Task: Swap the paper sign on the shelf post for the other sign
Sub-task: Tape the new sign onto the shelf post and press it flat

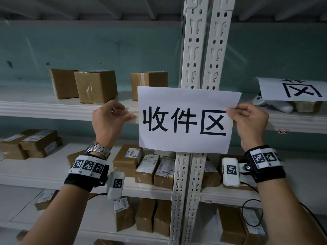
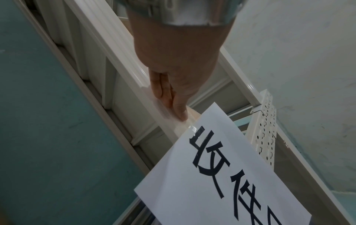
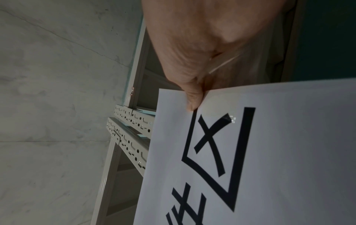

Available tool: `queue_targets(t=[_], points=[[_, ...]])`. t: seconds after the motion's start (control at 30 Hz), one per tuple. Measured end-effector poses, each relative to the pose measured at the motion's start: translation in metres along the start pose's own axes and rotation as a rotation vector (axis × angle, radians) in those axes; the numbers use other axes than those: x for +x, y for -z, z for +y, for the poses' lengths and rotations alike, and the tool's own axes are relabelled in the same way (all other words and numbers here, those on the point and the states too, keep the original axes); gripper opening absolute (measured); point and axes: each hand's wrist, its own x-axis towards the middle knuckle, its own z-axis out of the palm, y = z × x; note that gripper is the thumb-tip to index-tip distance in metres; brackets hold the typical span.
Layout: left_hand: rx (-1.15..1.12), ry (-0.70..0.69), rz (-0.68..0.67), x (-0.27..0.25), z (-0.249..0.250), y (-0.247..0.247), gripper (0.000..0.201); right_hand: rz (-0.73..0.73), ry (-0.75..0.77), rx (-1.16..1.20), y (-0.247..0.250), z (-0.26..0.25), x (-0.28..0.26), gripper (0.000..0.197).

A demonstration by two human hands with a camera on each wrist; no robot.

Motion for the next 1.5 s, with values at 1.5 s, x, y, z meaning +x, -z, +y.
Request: queue_targets(t=[1.5], points=[[-0.29,0.047,-0.288,0.037,0.044,-0.041,0.048,-0.082,0.006,-0.141,0.009,-0.005,0.009,0.026]])
